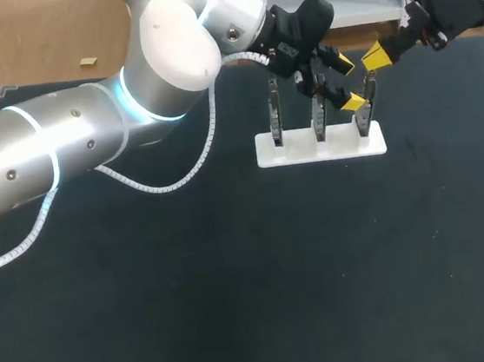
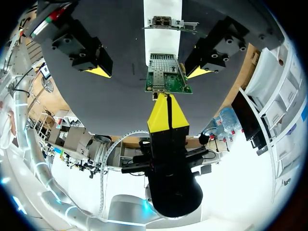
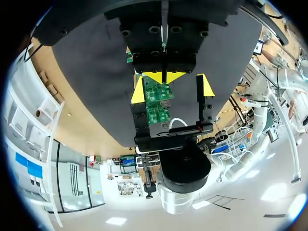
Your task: Pick up the optical module with the left hand, and insert it into the network port with the right hand.
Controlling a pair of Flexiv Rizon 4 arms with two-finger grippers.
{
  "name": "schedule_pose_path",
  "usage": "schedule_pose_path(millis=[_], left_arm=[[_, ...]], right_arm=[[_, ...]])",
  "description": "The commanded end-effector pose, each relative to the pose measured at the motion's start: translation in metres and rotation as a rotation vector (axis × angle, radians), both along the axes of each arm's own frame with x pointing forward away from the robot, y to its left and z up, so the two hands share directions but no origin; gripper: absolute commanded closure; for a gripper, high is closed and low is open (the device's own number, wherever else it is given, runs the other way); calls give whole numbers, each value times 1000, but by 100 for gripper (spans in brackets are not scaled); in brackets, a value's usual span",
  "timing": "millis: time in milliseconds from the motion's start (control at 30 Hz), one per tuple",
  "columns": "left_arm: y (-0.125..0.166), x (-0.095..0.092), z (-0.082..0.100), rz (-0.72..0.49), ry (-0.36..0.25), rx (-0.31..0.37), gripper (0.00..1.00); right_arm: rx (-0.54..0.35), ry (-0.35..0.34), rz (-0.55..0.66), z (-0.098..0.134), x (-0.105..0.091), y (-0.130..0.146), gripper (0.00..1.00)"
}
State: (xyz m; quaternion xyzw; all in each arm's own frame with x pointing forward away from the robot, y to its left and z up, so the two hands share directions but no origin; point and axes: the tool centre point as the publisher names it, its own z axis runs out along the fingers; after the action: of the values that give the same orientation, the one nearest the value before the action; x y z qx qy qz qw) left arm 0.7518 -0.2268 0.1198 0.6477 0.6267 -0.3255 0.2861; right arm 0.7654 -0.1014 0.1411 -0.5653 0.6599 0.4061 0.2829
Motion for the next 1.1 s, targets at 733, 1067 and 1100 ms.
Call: schedule_pose_path(millis=[733, 1067, 1100], left_arm=[[-1, 2, 1, -2, 4, 6, 0], [9, 8, 15, 60, -29, -17, 0], [11, 10, 20, 76, -45, -7, 0]], right_arm=[[32, -46, -31, 8, 9, 1, 100], [54, -118, -74, 29, 13, -5, 100], [56, -124, -78, 30, 13, -6, 100]])
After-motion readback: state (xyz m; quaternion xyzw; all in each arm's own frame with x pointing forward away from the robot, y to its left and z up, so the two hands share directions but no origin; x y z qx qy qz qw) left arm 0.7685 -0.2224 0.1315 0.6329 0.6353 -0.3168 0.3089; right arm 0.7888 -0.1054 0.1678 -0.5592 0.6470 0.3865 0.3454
